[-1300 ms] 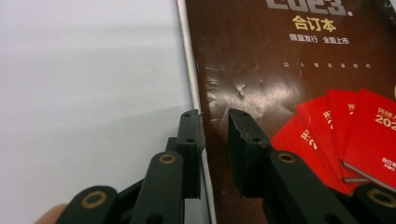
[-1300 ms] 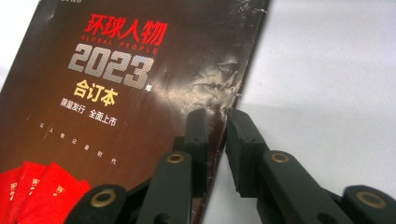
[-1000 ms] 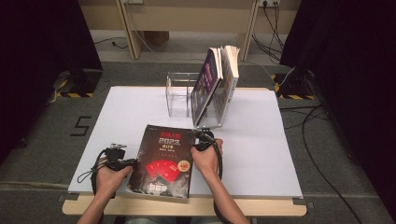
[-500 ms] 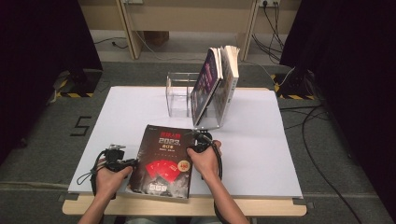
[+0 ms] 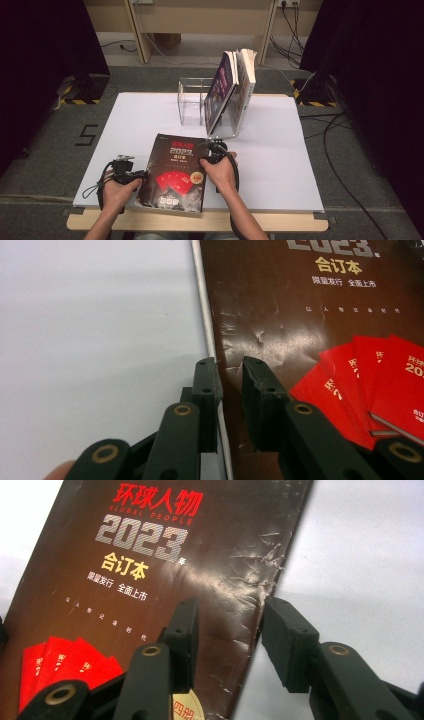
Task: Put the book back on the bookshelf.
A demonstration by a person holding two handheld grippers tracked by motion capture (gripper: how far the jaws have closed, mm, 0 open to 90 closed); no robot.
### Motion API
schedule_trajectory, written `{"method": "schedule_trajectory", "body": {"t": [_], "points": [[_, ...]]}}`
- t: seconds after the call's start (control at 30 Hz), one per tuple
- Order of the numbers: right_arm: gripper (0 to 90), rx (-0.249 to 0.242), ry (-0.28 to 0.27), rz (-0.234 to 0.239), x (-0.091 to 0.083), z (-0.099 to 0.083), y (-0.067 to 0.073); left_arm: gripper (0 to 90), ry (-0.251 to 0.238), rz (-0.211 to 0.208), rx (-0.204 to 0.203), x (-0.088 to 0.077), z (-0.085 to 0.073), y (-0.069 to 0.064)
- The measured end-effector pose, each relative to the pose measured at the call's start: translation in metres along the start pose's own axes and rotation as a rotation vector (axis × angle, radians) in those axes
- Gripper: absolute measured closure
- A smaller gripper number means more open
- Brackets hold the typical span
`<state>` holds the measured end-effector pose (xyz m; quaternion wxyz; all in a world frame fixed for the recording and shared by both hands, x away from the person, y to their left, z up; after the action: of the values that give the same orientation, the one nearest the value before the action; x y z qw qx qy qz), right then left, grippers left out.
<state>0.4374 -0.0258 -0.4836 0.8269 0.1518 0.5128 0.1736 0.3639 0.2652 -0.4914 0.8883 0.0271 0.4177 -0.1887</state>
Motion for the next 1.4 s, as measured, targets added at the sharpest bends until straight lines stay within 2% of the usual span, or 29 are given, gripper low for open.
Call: {"method": "schedule_trajectory", "body": {"t": [0.1,0.17,0.2,0.3,0.37,0.5,0.6,0.77,0.93,1.17,1.4], "points": [[59.0,0.003,-0.006,-0.004,-0.001,-0.002,0.001,74.1,0.0,-0.005,-0.002,0.0,0.0,0.0],[57.9,-0.016,-0.012,0.0,-0.001,-0.003,0.001,73.6,0.001,-0.009,-0.003,0.0,-0.001,0.001],[57.6,-0.031,-0.024,-0.001,-0.001,-0.003,0.0,73.4,0.0,-0.009,-0.004,0.0,-0.001,0.001],[58.1,-0.031,-0.064,0.001,-0.005,-0.001,-0.001,72.1,-0.001,-0.012,-0.003,0.0,-0.001,0.0],[58.6,-0.034,-0.114,0.003,-0.01,0.002,0.0,70.8,-0.001,-0.017,-0.005,-0.001,-0.001,0.0],[58.5,-0.051,-0.27,0.007,-0.025,0.017,-0.001,64.7,-0.026,-0.018,-0.021,-0.004,-0.001,0.002],[57.9,-0.04,-0.373,0.01,-0.04,0.033,-0.001,61.5,-0.055,-0.006,-0.032,-0.008,0.0,0.006],[54.9,-0.025,-0.486,-0.006,-0.061,0.062,-0.002,58.3,-0.08,0.003,-0.036,-0.011,0.0,0.008],[54.0,-0.014,-0.57,-0.02,-0.076,0.086,0.0,57.5,-0.08,-0.001,-0.037,-0.01,0.0,0.008],[53.6,0.001,-0.637,-0.065,-0.085,0.107,0.003,57.5,-0.08,-0.002,-0.029,-0.01,0.0,0.007],[55.1,0.016,-0.651,-0.1,-0.085,0.121,0.003,57.5,-0.081,-0.003,-0.026,-0.009,0.0,0.008]]}}
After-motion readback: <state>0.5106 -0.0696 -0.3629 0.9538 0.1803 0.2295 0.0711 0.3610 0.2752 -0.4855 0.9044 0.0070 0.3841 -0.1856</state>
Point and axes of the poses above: each handheld gripper's, and its own axes: x roughly forward along the jaws, z roughly out of its top, y roughly to its left, the point moved 1 cm from there along x, roughly forward along the jaws, and after that the axes turned 11 degrees about x, right-handed, at the moved point
